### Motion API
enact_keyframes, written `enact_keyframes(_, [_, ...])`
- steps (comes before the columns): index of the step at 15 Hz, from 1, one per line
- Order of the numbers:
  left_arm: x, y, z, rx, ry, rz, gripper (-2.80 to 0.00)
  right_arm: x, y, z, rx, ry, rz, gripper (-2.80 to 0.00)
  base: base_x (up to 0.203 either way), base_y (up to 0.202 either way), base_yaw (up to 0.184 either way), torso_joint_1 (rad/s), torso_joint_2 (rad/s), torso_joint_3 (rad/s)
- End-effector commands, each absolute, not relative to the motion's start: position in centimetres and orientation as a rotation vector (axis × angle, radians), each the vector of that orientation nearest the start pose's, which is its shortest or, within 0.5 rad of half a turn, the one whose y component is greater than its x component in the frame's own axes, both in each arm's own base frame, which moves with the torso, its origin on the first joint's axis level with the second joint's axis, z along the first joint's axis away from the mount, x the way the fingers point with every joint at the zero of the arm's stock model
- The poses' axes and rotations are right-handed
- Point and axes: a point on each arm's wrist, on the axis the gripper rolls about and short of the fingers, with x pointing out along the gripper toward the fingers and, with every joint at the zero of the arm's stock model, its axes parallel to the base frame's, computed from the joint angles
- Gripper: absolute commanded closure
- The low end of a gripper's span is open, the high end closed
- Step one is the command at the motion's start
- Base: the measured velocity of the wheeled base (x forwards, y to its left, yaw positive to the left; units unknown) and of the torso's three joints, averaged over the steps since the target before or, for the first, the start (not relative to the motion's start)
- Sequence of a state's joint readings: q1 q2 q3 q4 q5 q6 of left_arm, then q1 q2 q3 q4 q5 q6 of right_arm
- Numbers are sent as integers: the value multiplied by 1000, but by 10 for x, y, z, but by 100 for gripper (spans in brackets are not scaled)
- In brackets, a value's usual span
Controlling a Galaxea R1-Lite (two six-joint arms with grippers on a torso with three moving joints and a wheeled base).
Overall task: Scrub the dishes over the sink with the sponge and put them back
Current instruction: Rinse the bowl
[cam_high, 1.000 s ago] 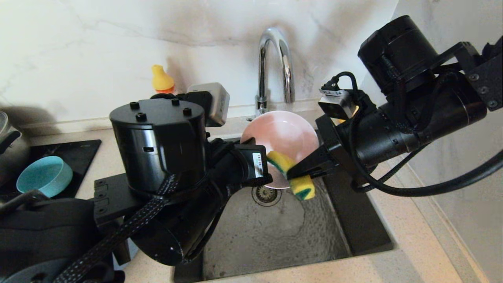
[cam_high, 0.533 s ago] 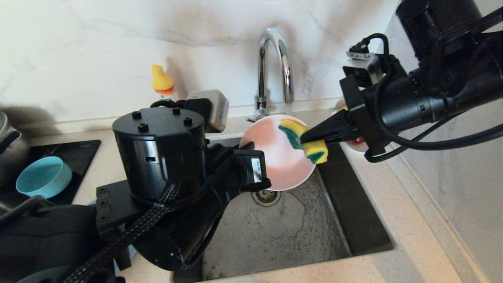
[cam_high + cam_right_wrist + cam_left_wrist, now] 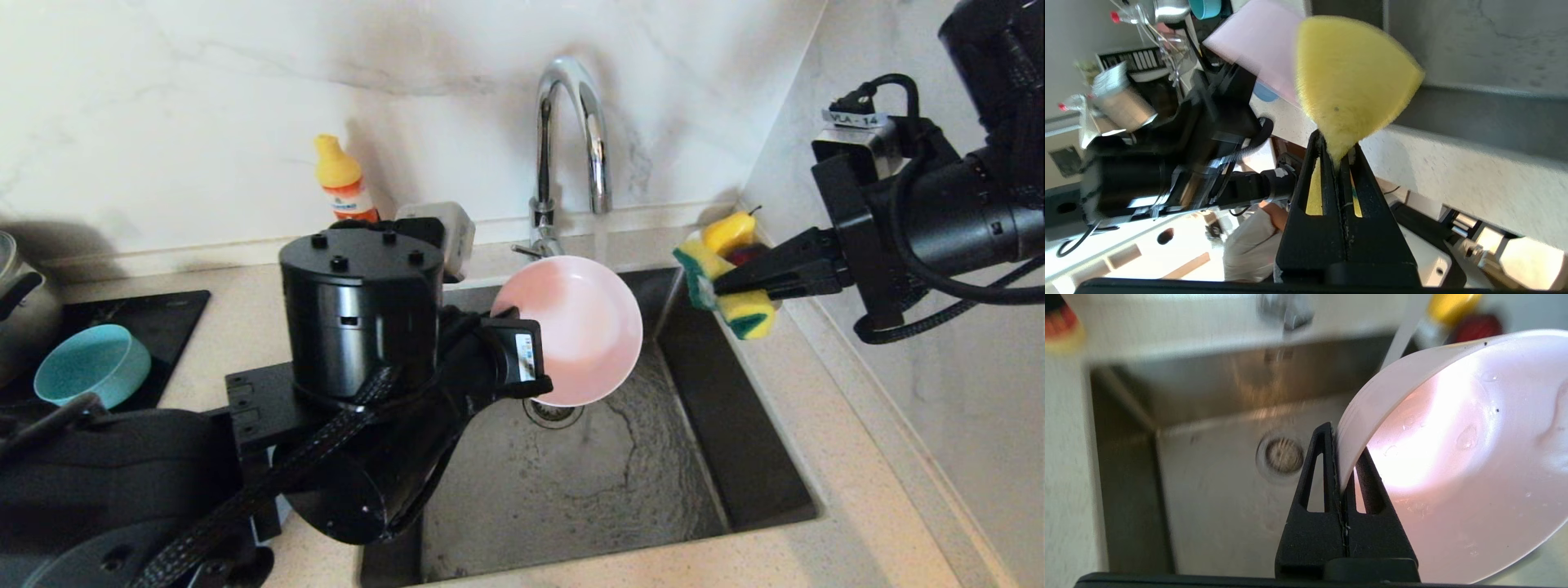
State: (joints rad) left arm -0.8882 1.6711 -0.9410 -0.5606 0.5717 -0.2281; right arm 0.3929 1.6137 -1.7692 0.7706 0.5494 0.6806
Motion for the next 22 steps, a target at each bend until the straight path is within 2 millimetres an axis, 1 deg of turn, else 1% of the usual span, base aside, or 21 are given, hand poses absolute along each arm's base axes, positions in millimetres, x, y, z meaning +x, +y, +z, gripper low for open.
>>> enact_keyframes(1, [218, -230, 212, -82, 279, -266, 0, 207, 89, 354, 683, 884, 666, 0, 0, 0, 0, 0, 0, 0])
enact_keyframes(3, [230, -227, 214, -121, 425, -267, 0, 184, 76, 359, 693, 851, 678, 0, 0, 0, 0, 0, 0, 0])
enact_keyframes(4, [239, -227, 213, -152, 497, -268, 0, 172, 72, 360, 694, 839, 680, 0, 0, 0, 0, 0, 0, 0])
enact_keyframes(5, [250, -228, 208, -179, 566, -267, 0, 162, 67, 360, 694, 830, 681, 0, 0, 0, 0, 0, 0, 0])
enact_keyframes(7, [275, -233, 193, -213, 637, -237, 0, 141, 60, 357, 693, 813, 685, 0, 0, 0, 0, 0, 0, 0])
enact_keyframes(9, [296, -241, 178, -227, 681, -202, 0, 128, 55, 357, 693, 796, 686, 0, 0, 0, 0, 0, 0, 0])
enact_keyframes(12, [325, -256, 169, -297, 691, -163, 0, 121, 52, 357, 696, 783, 686, 0, 0, 0, 0, 0, 0, 0])
enact_keyframes(15, [342, -270, 163, -325, 686, -177, 0, 120, 51, 355, 697, 791, 684, 0, 0, 0, 0, 0, 0, 0])
enact_keyframes(18, [354, -281, 159, -382, 691, -201, 0, 121, 51, 352, 697, 799, 678, 0, 0, 0, 0, 0, 0, 0])
enact_keyframes(22, [360, -286, 161, -428, 689, -213, 0, 119, 51, 351, 698, 801, 676, 0, 0, 0, 0, 0, 0, 0])
